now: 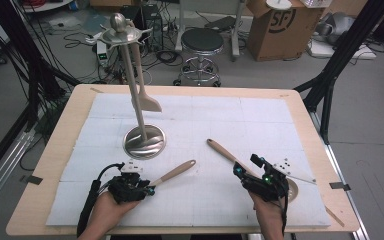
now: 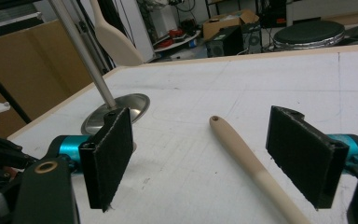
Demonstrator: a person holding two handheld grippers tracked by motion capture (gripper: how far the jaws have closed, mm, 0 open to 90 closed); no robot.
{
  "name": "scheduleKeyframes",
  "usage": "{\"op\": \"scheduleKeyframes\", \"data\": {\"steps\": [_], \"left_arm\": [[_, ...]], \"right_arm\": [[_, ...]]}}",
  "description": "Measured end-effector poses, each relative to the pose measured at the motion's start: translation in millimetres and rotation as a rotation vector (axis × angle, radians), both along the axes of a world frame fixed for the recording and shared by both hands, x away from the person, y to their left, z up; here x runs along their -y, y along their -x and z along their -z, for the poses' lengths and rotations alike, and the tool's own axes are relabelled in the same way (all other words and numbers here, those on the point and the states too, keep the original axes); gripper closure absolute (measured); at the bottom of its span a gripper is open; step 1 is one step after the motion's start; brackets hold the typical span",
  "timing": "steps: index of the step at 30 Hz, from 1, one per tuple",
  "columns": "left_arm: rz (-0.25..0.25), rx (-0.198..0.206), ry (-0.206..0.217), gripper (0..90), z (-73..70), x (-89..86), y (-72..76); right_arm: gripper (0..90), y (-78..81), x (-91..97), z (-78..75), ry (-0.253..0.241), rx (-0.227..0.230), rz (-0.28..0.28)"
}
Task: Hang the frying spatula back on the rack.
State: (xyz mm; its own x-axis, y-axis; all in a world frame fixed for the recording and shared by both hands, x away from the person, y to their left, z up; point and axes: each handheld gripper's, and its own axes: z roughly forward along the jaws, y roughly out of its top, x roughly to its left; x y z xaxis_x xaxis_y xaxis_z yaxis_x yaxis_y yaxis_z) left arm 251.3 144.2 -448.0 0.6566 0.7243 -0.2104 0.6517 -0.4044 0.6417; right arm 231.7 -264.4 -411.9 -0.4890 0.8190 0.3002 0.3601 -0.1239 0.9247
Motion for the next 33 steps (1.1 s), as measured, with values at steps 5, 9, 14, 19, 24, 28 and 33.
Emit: {"op": "scheduleKeyframes", "data": {"steps": [5,9,14,19,24,28,33], "left_arm": [[0.000,0.042,-0.034,70.6,-1.2,3.2,3.0],[-0.011,0.096,-0.079,74.0,-2.0,6.5,6.2],[-0.038,0.043,-0.033,78.3,-1.8,-1.2,-1.0],[-0.039,-0.022,-0.020,77.5,-2.8,-1.9,-8.7],[-0.028,-0.040,-0.049,76.4,-4.0,1.1,-11.9],[-0.029,-0.030,-0.064,76.4,-4.0,3.3,-11.3],[-0.038,-0.029,-0.069,76.6,-4.0,5.2,-11.1]], "right_arm": [[22.4,-0.5,1.0,0.2,0.002,0.004,0.001],[22.4,-0.9,2.0,0.8,-0.004,-0.002,0.009],[22.4,-0.4,3.5,0.7,-0.002,-0.001,0.011],[22.4,-0.9,5.0,1.8,-0.006,-0.004,0.014],[22.5,-0.4,3.2,1.1,-0.001,-0.001,0.009],[22.5,-0.3,3.5,1.3,-0.002,-0.002,0.010],[22.5,-0.8,3.0,1.6,-0.001,0.001,0.009]]}}
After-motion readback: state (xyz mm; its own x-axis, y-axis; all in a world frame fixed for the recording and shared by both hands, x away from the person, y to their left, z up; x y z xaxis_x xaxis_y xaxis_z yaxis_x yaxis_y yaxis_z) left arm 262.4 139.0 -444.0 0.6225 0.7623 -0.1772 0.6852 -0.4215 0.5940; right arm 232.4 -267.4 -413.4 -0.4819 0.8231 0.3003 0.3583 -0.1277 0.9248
